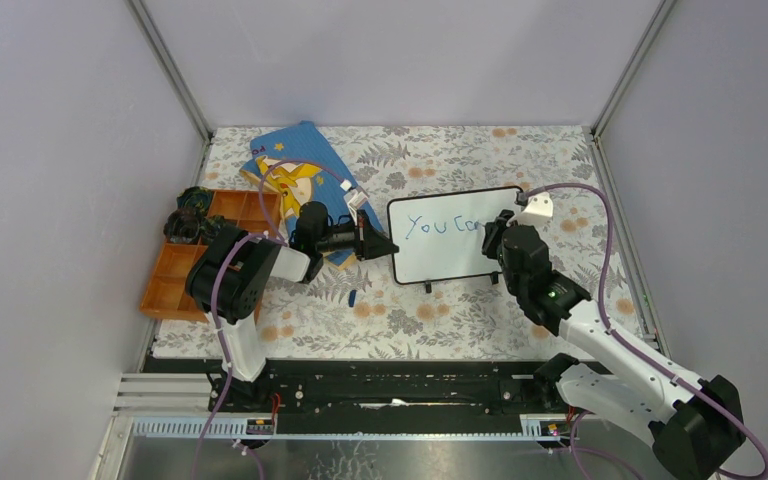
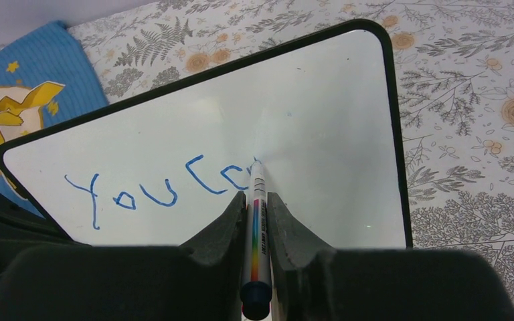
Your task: Write a sentence on the whiteboard
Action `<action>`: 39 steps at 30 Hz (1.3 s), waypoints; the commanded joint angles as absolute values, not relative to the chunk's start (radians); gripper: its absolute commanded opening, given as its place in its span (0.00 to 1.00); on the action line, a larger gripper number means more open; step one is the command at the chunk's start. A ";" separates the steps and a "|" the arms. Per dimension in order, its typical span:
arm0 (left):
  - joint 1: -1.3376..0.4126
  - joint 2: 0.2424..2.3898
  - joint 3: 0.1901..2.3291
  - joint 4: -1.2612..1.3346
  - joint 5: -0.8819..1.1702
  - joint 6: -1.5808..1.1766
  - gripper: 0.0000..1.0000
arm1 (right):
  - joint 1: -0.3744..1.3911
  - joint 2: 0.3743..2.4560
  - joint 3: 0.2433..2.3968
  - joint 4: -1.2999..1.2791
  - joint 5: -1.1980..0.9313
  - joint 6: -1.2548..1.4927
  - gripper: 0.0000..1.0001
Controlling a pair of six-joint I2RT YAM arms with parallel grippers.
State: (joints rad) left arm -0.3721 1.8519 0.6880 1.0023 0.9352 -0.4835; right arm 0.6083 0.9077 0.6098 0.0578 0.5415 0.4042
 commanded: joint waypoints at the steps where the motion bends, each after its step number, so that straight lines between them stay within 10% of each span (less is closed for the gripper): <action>1: -0.393 1.863 0.681 0.912 0.919 -0.431 0.00 | 0.590 0.897 0.657 0.096 0.610 0.385 0.00; 39: -0.397 1.862 0.682 0.898 0.919 -0.422 0.00 | 0.580 0.788 0.569 0.087 0.547 0.394 0.00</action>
